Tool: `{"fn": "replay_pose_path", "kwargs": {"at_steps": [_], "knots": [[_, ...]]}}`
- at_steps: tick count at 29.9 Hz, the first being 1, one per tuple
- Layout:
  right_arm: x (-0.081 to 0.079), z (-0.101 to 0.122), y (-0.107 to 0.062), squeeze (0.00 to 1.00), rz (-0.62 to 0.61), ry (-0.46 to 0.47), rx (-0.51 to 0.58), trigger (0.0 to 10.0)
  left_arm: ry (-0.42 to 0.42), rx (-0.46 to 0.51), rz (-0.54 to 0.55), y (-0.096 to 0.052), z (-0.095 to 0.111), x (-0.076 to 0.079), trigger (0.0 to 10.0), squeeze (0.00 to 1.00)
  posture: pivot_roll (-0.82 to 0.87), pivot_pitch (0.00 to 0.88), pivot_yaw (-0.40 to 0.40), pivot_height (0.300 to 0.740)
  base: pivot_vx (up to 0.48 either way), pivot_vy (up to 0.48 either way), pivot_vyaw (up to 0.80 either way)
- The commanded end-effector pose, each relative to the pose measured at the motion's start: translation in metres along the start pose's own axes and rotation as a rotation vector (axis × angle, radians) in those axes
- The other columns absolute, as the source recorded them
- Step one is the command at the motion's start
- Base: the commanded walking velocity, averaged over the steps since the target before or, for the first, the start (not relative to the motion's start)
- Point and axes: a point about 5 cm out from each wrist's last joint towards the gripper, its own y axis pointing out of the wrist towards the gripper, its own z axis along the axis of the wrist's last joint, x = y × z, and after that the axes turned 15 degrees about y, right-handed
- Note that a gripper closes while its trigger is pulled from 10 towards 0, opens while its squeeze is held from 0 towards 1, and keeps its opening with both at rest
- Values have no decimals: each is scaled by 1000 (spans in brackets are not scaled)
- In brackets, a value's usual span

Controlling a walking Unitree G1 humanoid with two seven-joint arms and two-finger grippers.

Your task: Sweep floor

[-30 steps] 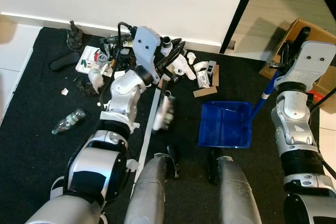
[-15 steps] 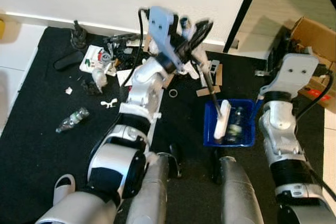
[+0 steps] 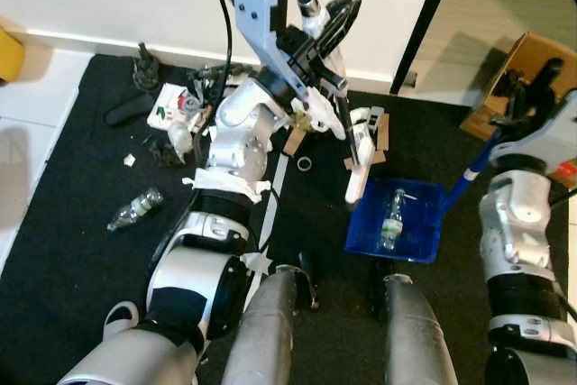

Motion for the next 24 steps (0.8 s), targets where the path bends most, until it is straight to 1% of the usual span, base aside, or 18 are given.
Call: {"fn": "replay_pose_path", "kwargs": {"at_steps": [1,3,4,5,6,7,9,11,12,13,14,15,16,19,20,21,23,24], "knots": [[-7,5,0,0,22,93,15,10000,28,65,-10,1,24,-15,10000,90,15,282,175,740,0,0,0],[0,9,2,0,10,109,32,10000,89,106,-5,1,65,-47,10000,75,28,257,188,740,0,0,0],[0,9,2,0,10,109,32,10000,89,106,-5,1,65,-47,10000,75,28,257,188,740,0,0,0],[2,11,2,0,9,122,37,10000,117,115,1,0,80,-58,10000,71,28,257,188,740,0,0,0],[2,11,2,0,9,122,37,10000,117,115,1,0,80,-58,10000,71,28,257,188,740,0,0,0],[2,13,2,0,20,156,42,10000,181,99,17,-6,99,-75,10000,59,42,236,195,740,0,0,0],[2,13,2,0,20,156,42,10000,181,99,17,-6,99,-75,10000,59,42,236,195,740,0,0,0],[1,17,3,0,32,198,43,10000,287,62,61,-17,114,-93,10000,55,51,216,197,740,0,0,0],[1,17,3,0,32,198,43,10000,287,62,61,-17,114,-93,10000,55,51,216,197,740,0,0,0],[1,18,3,0,34,209,43,10000,325,53,88,-22,120,-99,10000,59,55,208,195,740,0,0,0],[0,20,7,0,31,235,47,10000,363,41,151,-27,131,-108,10000,55,57,200,193,740,0,0,0],[0,20,7,0,31,235,47,10000,363,41,151,-27,131,-108,10000,55,57,200,193,740,0,0,0],[-2,20,11,0,30,257,50,10000,377,41,204,-29,140,-114,10000,55,64,189,192,740,0,0,0],[-4,19,13,0,32,268,48,10000,385,32,236,-29,146,-118,10000,55,71,179,189,740,0,0,0],[-9,15,16,0,31,287,38,10000,345,44,265,-28,159,-122,10000,43,78,172,187,740,0,0,0],[-9,15,16,0,31,287,38,10000,345,44,265,-28,159,-122,10000,43,78,172,187,740,0,0,0],[-12,12,17,0,31,292,31,10000,329,61,254,-27,169,-122,10000,39,86,166,183,740,0,0,0],[-13,10,18,0,28,294,25,10000,322,56,224,-27,175,-119,10000,0,90,162,181,740,0,0,0]]}}
